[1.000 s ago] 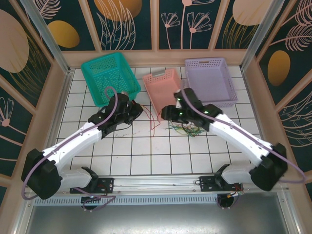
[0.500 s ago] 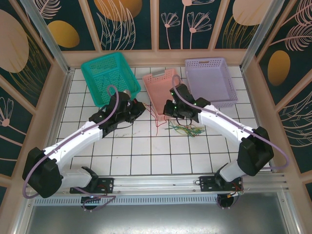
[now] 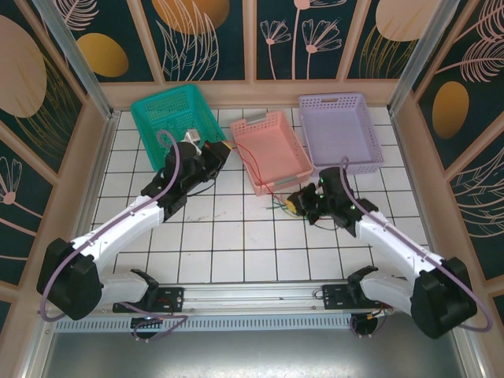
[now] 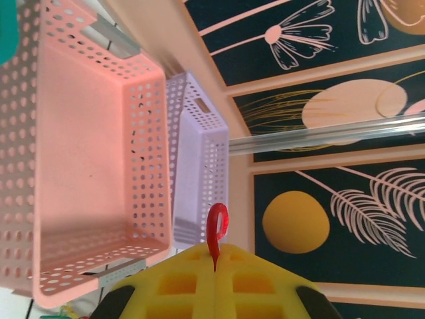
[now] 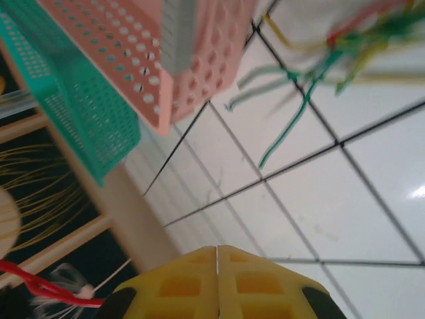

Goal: Untangle the cables

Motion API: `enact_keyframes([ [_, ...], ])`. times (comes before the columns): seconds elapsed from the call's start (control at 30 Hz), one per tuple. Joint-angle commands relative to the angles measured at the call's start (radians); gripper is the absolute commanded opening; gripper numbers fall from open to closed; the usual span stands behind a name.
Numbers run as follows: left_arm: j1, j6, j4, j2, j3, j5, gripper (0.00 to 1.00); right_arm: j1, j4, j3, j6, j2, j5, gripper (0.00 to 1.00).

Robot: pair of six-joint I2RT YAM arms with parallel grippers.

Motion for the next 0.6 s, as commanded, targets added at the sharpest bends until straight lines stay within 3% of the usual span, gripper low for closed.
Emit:
enact_keyframes([
  [0.0, 0.041, -0.052, 0.363, 0.005, -0.021, -0.153, 0.0, 0.039, 0.133, -0.156, 0.426, -0.04, -0.121, 0.0],
  [0.17, 0.048, -0.065, 0.497, 0.071, -0.001, -0.081, 0.0, 0.1, 0.2, -0.197, 0.515, -0.045, -0.126, 0.0],
  [0.23, 0.049, -0.055, 0.487, 0.097, 0.026, -0.01, 0.0, 0.073, 0.165, -0.166, 0.434, -0.032, -0.127, 0.0],
  [0.3, 0.048, -0.026, 0.43, 0.11, 0.055, 0.067, 0.0, 0.008, 0.043, -0.085, 0.256, -0.026, -0.103, 0.05],
  [0.43, 0.048, 0.098, 0.269, 0.142, 0.139, 0.306, 0.0, -0.089, -0.198, 0.185, -0.153, -0.025, 0.003, 0.33],
  [0.57, 0.049, 0.239, 0.069, 0.168, 0.226, 0.448, 0.0, -0.147, -0.423, 0.465, -0.52, -0.011, 0.118, 0.47],
])
